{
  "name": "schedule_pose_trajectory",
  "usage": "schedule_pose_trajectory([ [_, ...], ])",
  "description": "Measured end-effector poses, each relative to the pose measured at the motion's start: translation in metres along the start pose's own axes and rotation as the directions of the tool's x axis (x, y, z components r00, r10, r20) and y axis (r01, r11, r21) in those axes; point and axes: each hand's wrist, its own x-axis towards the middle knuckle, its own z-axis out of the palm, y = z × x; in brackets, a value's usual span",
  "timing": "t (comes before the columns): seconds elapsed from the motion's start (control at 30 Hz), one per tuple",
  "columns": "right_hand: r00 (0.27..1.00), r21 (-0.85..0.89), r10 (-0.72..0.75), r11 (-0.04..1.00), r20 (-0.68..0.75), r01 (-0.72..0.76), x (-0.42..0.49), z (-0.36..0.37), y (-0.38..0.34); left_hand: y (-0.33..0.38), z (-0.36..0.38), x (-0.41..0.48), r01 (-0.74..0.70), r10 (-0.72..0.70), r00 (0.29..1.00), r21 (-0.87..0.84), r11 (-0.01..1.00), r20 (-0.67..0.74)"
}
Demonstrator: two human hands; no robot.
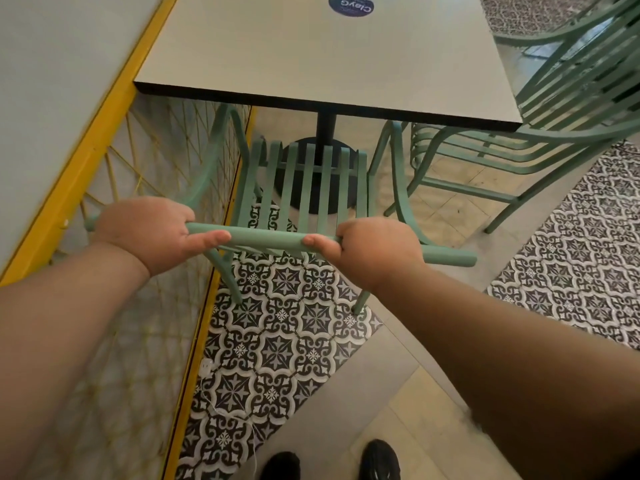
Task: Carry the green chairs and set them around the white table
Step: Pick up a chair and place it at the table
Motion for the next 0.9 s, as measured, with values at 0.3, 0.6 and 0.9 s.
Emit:
schedule_pose_trajectory([
  [0.3,1.000,-0.022,0.022,1.000,-0.022,-0.023,0.004,0.004,0.002,0.001,-0.005,0.006,0.090,-0.095,0.989,0.053,0.995,0.109],
  [0.6,0.997,0.382,0.061,0.924,-0.051,-0.037,-0.056,-0.058,0.020,0.072,-0.105,-0.041,0.216,-0.195,0.975,-0.235,0.948,0.111],
  [0.9,0.917,0.262,0.328,0.928,-0.228,-0.267,-0.194,-0.131,0.074,0.146,-0.210,-0.052,-0.044,0.036,0.999,-0.322,0.946,-0.030],
])
